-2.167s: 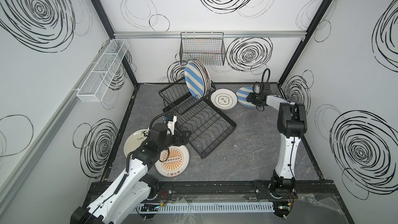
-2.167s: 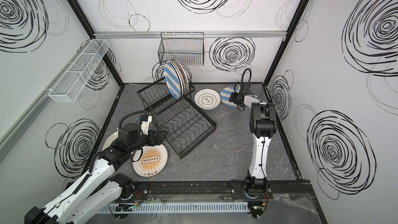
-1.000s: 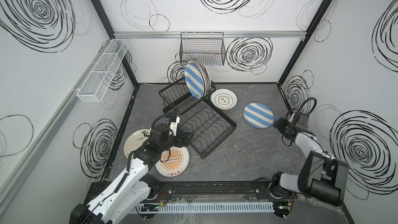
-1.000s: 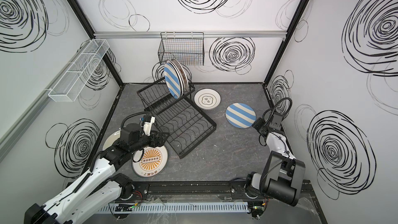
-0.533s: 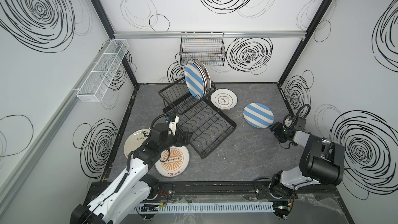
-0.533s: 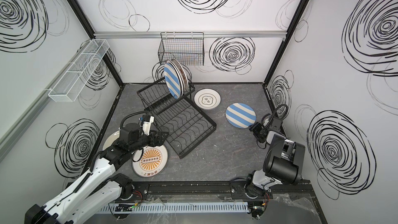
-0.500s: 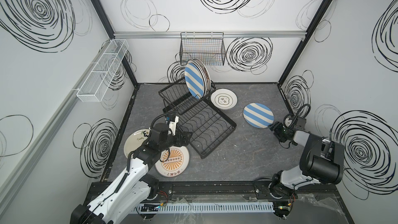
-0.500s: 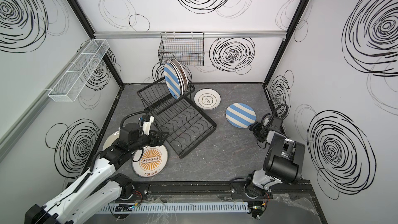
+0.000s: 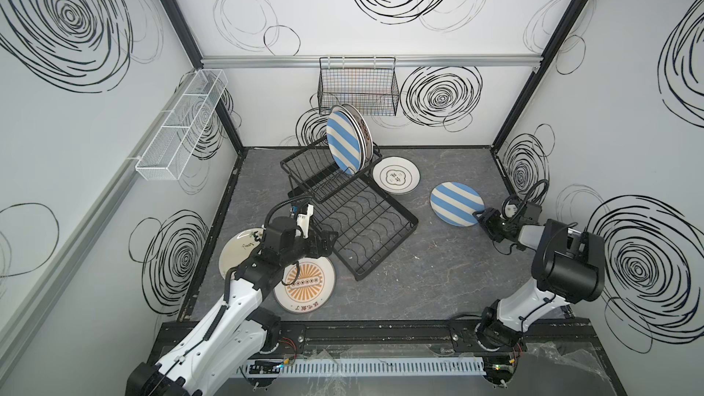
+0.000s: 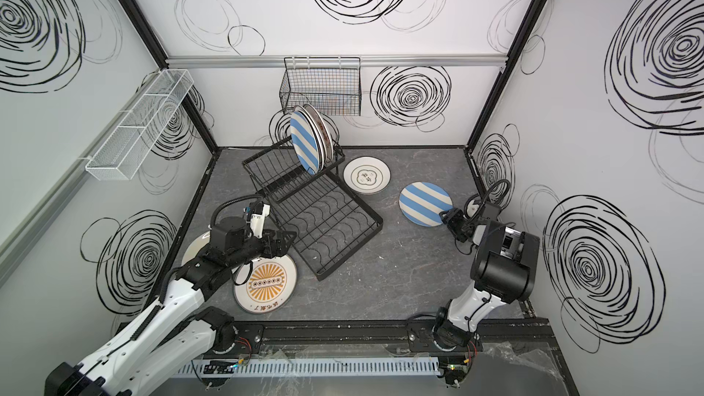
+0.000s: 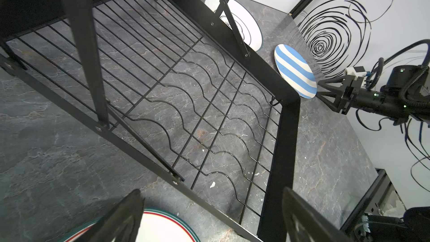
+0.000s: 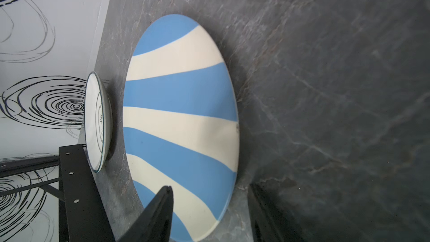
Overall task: Load plates into a dish rack
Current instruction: Pick up the plate from the middle-right of the table.
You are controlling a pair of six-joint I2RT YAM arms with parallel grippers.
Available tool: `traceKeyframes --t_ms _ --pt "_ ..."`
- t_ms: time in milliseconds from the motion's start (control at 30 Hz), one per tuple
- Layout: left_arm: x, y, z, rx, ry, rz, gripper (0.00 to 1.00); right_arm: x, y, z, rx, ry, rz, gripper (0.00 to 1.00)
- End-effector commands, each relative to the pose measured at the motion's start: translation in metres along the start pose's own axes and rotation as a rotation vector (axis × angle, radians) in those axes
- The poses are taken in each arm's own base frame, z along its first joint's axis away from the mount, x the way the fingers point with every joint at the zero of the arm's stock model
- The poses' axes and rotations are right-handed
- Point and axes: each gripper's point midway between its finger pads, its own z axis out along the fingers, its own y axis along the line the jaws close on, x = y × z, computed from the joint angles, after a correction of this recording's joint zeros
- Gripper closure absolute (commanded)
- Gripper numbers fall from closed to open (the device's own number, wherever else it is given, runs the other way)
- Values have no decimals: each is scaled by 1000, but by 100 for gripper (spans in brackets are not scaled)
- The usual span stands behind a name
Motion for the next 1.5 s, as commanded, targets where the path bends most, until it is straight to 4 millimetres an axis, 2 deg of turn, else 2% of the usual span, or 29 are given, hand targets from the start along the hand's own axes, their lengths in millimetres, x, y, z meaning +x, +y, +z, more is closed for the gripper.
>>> traceKeyframes --t_ms 0,100,200,333,533,767,933,1100,1333,1467 --pt "-14 0 -2 -5 -50 14 4 28 -33 11 84 86 103 49" --pt "-14 2 -3 -10 -50 10 4 32 -39 14 82 108 125 56" --pt "-15 3 -3 -14 -53 11 4 34 -45 15 75 117 151 72" --pt "-15 2 -4 -14 -55 11 4 32 -46 13 43 109 177 87" --pt "-16 3 -5 -17 -57 13 4 20 -36 9 0 82 178 99" --pt "-17 1 -5 -8 -58 14 4 4 -13 -8 -54 51 159 100" --pt "-17 -1 -5 1 -57 19 4 -16 17 -30 -120 0 122 100" --pt "-19 -3 -6 10 -65 23 4 -28 50 -53 -185 -25 67 100" --pt "-21 -9 -7 30 -70 30 4 -31 92 -87 -265 -46 -7 100" --pt "-22 -23 -3 65 -67 46 4 -13 119 -94 -324 5 -63 100"
